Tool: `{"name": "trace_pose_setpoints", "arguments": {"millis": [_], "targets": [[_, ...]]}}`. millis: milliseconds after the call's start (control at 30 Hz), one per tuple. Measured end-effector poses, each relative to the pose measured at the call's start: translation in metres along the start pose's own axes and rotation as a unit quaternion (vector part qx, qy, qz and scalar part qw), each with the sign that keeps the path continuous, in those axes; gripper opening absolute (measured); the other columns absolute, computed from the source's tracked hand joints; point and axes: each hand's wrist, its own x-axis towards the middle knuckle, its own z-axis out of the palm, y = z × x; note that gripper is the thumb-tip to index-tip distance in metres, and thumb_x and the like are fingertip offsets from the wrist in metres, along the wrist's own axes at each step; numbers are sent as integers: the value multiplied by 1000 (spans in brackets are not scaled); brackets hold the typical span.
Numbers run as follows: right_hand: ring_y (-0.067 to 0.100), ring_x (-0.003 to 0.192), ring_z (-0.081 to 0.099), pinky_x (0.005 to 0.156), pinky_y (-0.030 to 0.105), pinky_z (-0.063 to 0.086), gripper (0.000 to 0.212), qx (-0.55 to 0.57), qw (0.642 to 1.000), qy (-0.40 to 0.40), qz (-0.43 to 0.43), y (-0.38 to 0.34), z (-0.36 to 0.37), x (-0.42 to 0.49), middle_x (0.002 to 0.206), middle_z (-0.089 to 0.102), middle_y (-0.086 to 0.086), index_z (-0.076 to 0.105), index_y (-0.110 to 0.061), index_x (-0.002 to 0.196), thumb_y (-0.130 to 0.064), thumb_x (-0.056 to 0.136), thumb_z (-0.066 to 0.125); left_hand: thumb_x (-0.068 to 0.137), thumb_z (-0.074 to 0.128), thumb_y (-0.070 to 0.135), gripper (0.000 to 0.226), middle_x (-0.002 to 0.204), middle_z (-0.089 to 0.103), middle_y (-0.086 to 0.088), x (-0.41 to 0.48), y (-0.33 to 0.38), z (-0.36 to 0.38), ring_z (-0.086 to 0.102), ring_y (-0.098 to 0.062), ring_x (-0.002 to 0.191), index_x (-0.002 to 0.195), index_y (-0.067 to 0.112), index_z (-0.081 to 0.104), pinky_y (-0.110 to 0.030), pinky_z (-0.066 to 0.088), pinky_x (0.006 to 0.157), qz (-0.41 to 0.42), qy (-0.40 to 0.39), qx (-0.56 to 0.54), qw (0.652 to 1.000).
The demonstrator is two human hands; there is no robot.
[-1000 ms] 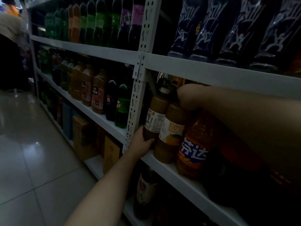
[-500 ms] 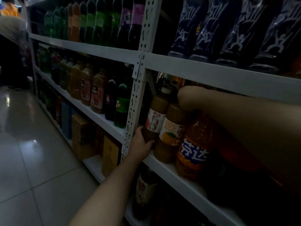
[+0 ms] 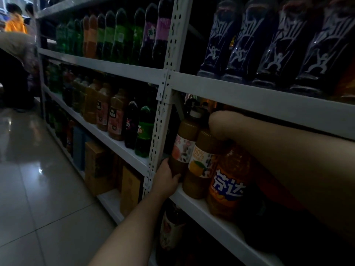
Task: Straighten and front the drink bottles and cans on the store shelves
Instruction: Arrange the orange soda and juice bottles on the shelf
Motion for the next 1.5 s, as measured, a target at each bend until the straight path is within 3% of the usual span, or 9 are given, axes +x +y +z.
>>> {"name": "trace_pose_setpoints", "arguments": {"millis": [233,433,533,600,767,967,1133,1333,1500], "targets": [[19,71,45,66,35,41,19,60,997,42,28,3,9,-6,81,46,3,44,-18,73,-13,91,49,78,71,32,67,133,50,5,-2,-5,7,44,-12,122,136,26,38,-28,32,99,7,35,-6,999],[21,80,52,61,32,36,17,15,953,294,-71,5,19,-68,92,56,2,53,-19,98,-30,85,52,77,69,23,47,111,58,17,0,12,-9,56,-10,109,119,35,51,-19,42,85,71,7,0,997],[25,92,58,78,38,49,23,10,896,434,-94,33,29,-115,96,63,5,62,-17,99,-29,80,55,84,63,21,35,86,53,30,-8,44,-26,54,13,84,94,53,50,-6,34,63,137,90,5,986],[34,110,54,97,48,41,33,-2,871,488,-51,62,33,-134,113,62,16,61,-9,111,-26,83,53,89,59,20,28,92,57,23,-5,72,-40,51,13,81,107,41,57,-7,35,64,130,145,-37,980],[43,131,33,103,55,31,47,-45,912,406,43,91,24,-150,137,43,27,48,2,130,-20,88,44,88,53,11,35,109,59,8,19,175,-78,53,-4,98,121,23,58,-15,39,79,147,225,-143,952],[39,119,39,91,53,37,42,-36,919,392,25,89,20,-151,125,50,26,51,0,123,-21,87,43,76,48,15,49,123,57,-3,20,245,-68,45,-15,110,123,17,60,-27,31,93,325,211,131,912],[40,110,47,87,58,38,35,23,928,371,-12,98,22,-153,113,57,31,63,3,101,-20,75,65,75,53,9,46,119,60,-6,16,252,-61,51,-23,111,120,14,61,-37,42,98,300,239,202,901],[41,114,50,95,61,27,52,122,934,332,-46,105,9,-153,130,46,35,65,8,90,-12,87,17,77,46,6,49,130,55,-7,4,273,-66,48,-23,123,124,10,59,-35,35,108,219,185,197,937],[44,117,50,97,64,28,58,122,965,224,-54,108,-10,-164,140,33,35,68,9,92,-19,88,17,84,47,7,56,148,37,-8,-10,303,-89,33,-22,137,139,11,45,-37,30,113,126,31,172,976]]}}
